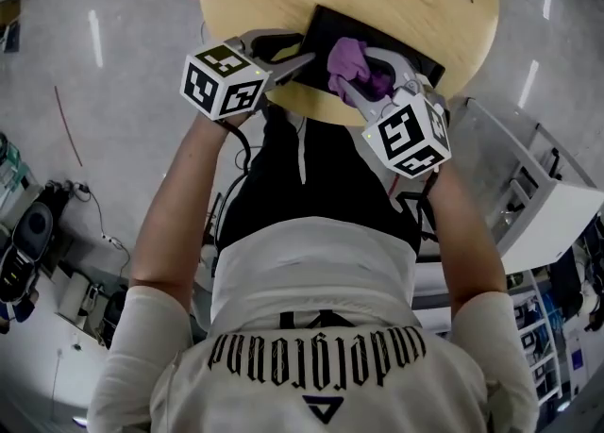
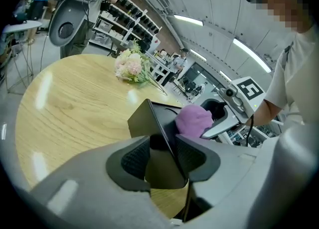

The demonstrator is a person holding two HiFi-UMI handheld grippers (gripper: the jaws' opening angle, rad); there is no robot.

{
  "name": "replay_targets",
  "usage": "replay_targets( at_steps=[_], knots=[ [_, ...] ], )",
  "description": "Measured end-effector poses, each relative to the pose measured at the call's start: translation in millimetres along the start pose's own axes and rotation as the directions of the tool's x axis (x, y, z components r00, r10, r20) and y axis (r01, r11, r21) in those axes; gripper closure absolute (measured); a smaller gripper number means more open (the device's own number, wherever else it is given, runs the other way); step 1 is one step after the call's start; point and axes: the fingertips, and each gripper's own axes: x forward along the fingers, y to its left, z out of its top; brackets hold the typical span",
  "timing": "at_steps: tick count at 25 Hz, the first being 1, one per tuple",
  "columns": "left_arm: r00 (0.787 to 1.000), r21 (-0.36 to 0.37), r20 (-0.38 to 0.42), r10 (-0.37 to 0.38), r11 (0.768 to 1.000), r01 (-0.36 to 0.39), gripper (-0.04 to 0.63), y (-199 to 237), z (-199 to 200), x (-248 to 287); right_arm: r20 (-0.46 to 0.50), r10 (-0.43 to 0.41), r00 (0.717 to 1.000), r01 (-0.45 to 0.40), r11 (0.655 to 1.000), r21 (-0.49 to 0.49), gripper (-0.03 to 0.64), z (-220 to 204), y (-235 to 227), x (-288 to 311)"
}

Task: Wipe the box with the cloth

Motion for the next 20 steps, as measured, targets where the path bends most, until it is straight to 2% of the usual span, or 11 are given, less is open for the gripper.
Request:
replay_targets(
  at_steps=[7, 11, 16, 20],
  knots=[
    [0.999, -0.003, -0.017, 0.027, 1.000, -0.027, 0.428, -7.3, 4.8, 5.8, -0.076, -0.019, 0.997, 0.023, 0.998, 0.056, 0.461, -67.3, 21.8, -58.4],
    [0.999, -0.008, -0.024, 0.045, 0.999, -0.045, 0.431, -9.6, 3.8, 2.1, -0.114, -0.035, 0.993, 0.046, 0.995, 0.089, 0.461, -91.4, 29.0, -81.8],
    [0.998, -0.034, -0.011, 0.056, 0.998, -0.057, 0.431, -7.9, 5.5, 1.5, -0.111, -0.098, 0.989, 0.112, 0.985, 0.130, 0.460, -94.5, 29.8, -85.1],
    [0.998, -0.045, -0.004, 0.055, 0.997, -0.055, 0.430, -7.0, 4.0, 3.0, -0.081, -0.150, 0.985, 0.161, 0.973, 0.165, 0.460, -77.5, 31.7, -67.2]
  ],
)
